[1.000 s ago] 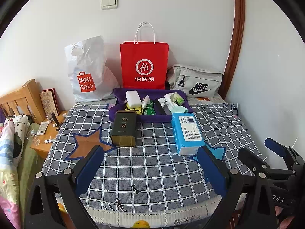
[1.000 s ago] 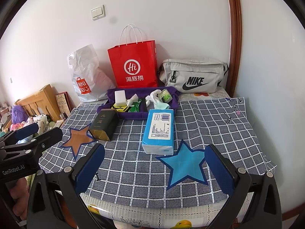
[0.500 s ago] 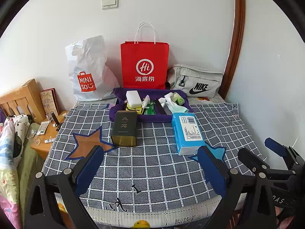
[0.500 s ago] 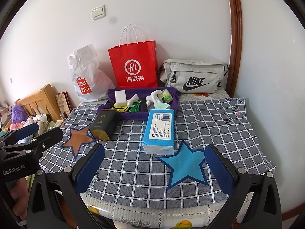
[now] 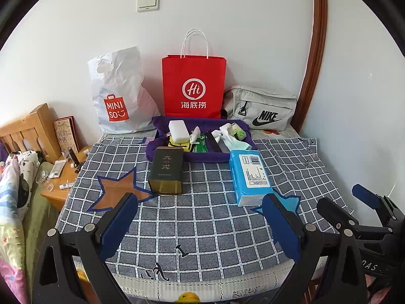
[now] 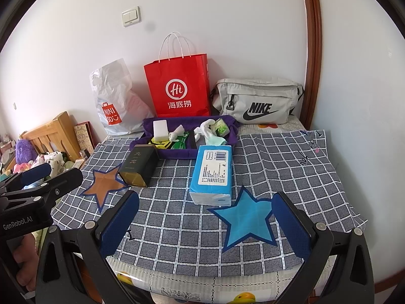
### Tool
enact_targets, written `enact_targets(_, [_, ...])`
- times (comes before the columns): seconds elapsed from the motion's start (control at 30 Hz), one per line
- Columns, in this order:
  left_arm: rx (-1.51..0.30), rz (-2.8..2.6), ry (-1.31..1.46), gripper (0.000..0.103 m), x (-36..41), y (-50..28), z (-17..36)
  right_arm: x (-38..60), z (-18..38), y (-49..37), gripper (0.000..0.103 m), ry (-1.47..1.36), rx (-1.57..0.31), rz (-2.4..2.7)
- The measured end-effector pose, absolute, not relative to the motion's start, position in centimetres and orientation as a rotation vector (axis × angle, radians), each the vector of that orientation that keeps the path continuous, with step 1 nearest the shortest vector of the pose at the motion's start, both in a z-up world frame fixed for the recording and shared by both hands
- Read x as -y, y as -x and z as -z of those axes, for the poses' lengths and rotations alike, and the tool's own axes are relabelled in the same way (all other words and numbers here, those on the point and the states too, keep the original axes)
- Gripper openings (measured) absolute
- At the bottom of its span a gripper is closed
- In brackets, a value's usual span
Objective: Organize soft objects
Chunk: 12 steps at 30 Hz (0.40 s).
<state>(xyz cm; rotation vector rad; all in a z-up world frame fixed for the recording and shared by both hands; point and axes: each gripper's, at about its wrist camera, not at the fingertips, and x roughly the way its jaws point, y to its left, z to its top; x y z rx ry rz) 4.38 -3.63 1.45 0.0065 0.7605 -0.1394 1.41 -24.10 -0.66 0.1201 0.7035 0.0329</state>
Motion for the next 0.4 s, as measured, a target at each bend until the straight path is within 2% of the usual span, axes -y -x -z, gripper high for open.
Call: enact_targets(0.4, [-0.76,0.134,-0.005,0.099,3.17,-4.39,-1.1,23.99,0.41,-1.31,0.103,-0.115,-0.693,-0.034])
